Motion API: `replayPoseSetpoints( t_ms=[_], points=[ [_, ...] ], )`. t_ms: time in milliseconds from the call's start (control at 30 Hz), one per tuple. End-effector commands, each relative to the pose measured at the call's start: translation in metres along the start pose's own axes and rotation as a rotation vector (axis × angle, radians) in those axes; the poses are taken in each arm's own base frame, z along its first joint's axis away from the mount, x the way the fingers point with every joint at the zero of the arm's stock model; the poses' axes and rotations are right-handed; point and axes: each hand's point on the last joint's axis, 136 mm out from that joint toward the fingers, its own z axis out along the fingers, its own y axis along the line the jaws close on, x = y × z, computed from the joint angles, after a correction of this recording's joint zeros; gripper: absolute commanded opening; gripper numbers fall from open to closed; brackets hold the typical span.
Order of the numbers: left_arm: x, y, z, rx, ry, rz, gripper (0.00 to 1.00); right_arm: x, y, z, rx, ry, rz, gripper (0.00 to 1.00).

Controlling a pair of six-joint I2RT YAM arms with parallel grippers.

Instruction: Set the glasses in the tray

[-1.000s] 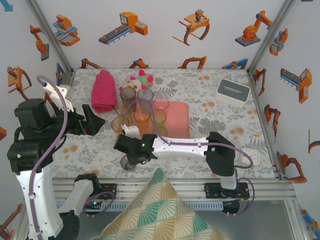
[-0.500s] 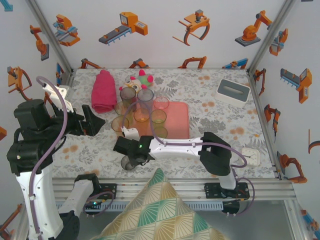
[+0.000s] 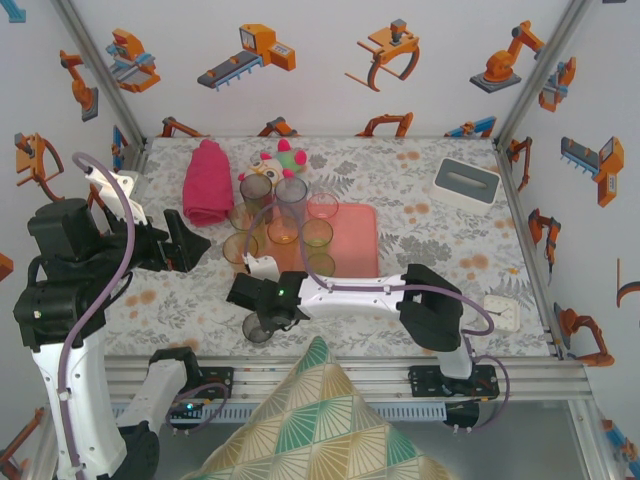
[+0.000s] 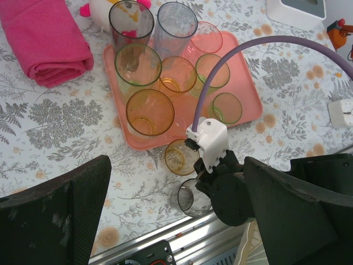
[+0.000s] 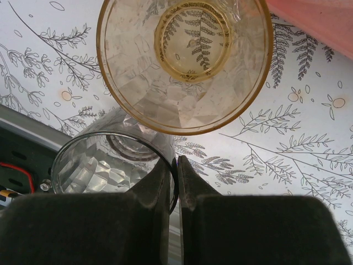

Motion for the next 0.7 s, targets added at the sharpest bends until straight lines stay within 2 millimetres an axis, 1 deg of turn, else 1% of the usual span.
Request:
replayPoseSetpoints(
  t_ms=[0, 200, 400, 500, 667],
  points=[
    [-0.005, -0.004, -0.002, 0.018, -0.017, 0.006, 0.97, -0.009, -0.003, -0.017, 0.007, -0.031, -0.006, 0.09],
    [-0.005, -0.004, -0.002, 0.019, -0.017, 0.007, 0.97, -0.016, -0.004, -0.032, -0.015, -0.049, -0.001, 0.08],
    [-0.005, -0.004, -0.003, 0.020, -0.019, 0.006, 0.97, -0.022, -0.010, -0.050, -0.034, -0.065, 0.004, 0.08],
    [-0.005, -0.005, -0.003, 0.022, -0.019, 0.004, 0.97, -0.026, -0.016, -0.058, -0.036, -0.073, 0.007, 0.08],
    [-0.006, -0.005, -0.003, 0.023, -0.022, 0.007, 0.97, -0.039, -0.036, -0.081, -0.045, -0.112, 0.046, 0.08]
  ],
)
